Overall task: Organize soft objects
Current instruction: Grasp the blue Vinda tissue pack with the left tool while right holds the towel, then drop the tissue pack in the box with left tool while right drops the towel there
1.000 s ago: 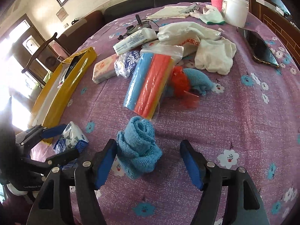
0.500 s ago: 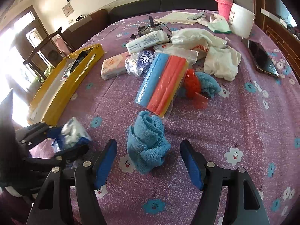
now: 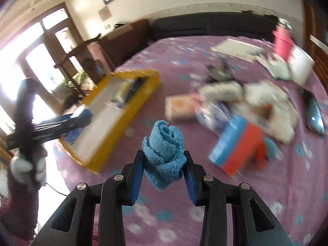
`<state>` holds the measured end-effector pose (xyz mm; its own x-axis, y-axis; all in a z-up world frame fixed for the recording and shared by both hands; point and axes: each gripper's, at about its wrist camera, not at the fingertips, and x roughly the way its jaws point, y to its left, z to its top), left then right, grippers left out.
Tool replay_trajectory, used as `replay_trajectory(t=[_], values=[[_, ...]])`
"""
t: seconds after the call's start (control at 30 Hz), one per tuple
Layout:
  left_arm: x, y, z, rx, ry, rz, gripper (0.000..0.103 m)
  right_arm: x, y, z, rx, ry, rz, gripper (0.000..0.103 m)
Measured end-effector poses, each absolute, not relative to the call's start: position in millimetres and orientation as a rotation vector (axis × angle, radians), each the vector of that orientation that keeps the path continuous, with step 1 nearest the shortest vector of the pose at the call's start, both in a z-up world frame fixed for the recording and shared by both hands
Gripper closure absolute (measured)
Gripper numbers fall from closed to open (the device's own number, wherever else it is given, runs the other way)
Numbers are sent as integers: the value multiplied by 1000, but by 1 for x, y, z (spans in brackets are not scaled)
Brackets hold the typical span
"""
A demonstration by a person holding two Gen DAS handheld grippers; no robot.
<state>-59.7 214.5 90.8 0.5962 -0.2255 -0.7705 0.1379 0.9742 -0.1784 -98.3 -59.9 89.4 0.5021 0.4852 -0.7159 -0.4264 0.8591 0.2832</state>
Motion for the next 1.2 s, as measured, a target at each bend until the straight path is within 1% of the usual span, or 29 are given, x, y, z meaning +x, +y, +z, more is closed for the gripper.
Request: replay_trajectory(t=[0.13, 0.3, 0.47, 0.5, 0.6, 0.63, 0.73, 0.77, 0.83, 0.87, 0.9, 1.1, 1.17, 1.2], values=[[-13, 257, 84, -188, 947, -153, 52, -73, -9, 103, 34, 866, 619, 63], [42, 300, 60, -250, 996, -66, 52, -37, 54, 99, 19, 891, 682, 63], [84, 320, 44, -314, 1003, -24, 51, -5, 110, 90, -32, 908, 694, 62], [88, 323, 44, -333, 994, -14, 50, 3, 121, 88, -45, 915, 692, 62], [94, 340, 43, -436, 976, -10, 37, 19, 143, 81, -74, 929, 677, 62], [93, 343, 44, -457, 972, -9, 35, 24, 149, 78, -84, 931, 668, 62], [83, 347, 47, -458, 947, -12, 34, 40, 158, 70, -82, 938, 634, 60], [78, 347, 49, -451, 937, -10, 34, 42, 159, 69, -83, 927, 613, 59], [66, 347, 53, -450, 914, -12, 32, 49, 161, 67, -89, 910, 597, 44], [61, 347, 54, -456, 905, -20, 32, 52, 161, 67, -90, 906, 590, 32], [55, 346, 56, -461, 896, -29, 32, 53, 158, 68, -73, 900, 584, 29], [20, 320, 78, -386, 847, -88, 31, 37, 117, 94, 10, 842, 556, 28], [8, 303, 87, -351, 836, -128, 29, 27, 92, 102, 14, 815, 527, 26], [-1, 291, 93, -323, 827, -156, 25, 22, 76, 105, 18, 800, 502, 25]])
